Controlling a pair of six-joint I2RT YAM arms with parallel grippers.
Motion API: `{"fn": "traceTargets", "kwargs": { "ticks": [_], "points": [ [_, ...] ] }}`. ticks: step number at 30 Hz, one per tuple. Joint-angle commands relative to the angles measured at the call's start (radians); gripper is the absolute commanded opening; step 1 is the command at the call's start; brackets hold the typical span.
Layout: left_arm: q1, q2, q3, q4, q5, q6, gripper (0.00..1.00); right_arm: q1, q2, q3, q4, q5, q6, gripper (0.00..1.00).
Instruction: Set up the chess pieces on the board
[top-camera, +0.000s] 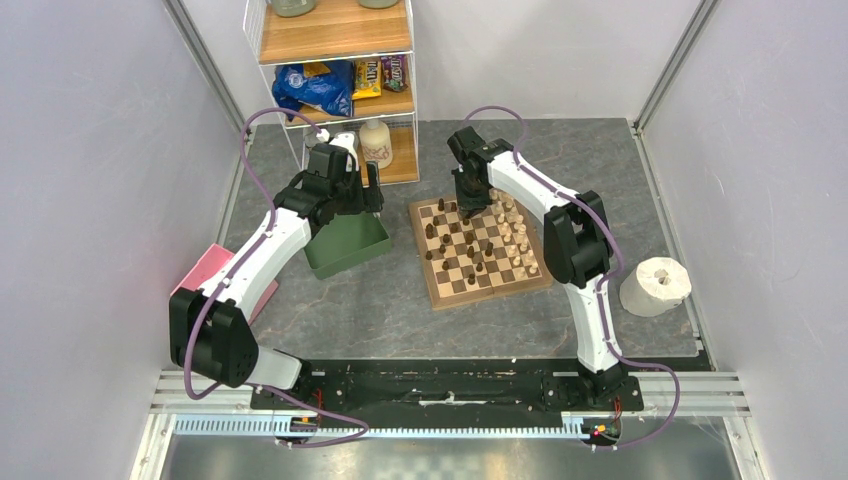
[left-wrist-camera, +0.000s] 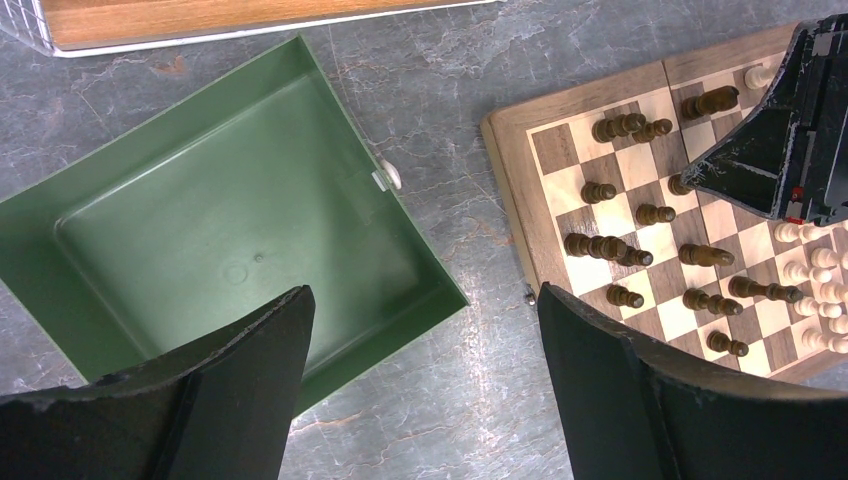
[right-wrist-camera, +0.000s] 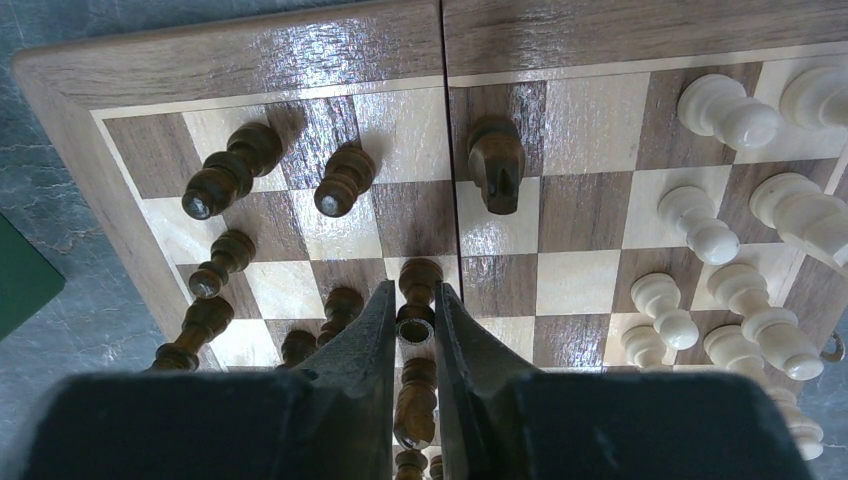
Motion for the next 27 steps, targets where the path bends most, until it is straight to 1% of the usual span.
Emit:
{"fn": "traceTargets", "kwargs": {
  "ticks": [1,6,11,20,24,27],
  "points": [
    [0.004,-0.024,0.000,0.022,0.002,-0.025,0.89,-0.004,-0.015,0.042,-0.009,0.006,-0.018,0.18],
    [0.005,-0.025,0.000,0.022,-0.005,-0.025,0.89,-0.002,-0.077,0.058,-0.022,0.013,-0.030,0.17],
    [0.006,-0.035,-0.008,0.024,-0.027,-0.029,0.89,0.020,-0.116,0.114,-0.027,0.009,-0.031,0.16],
    [0.010,-0.073,-0.035,0.039,-0.071,-0.050,0.89,0.084,0.013,0.328,-0.060,-0.016,-0.034,0.16],
    [0.014,-0.085,-0.049,0.043,-0.086,-0.052,0.89,0.100,0.060,0.396,-0.069,-0.016,-0.038,0.16],
    [0.019,-0.089,-0.056,0.045,-0.089,-0.052,0.89,0.115,0.080,0.409,-0.070,-0.018,-0.040,0.16]
  ]
}}
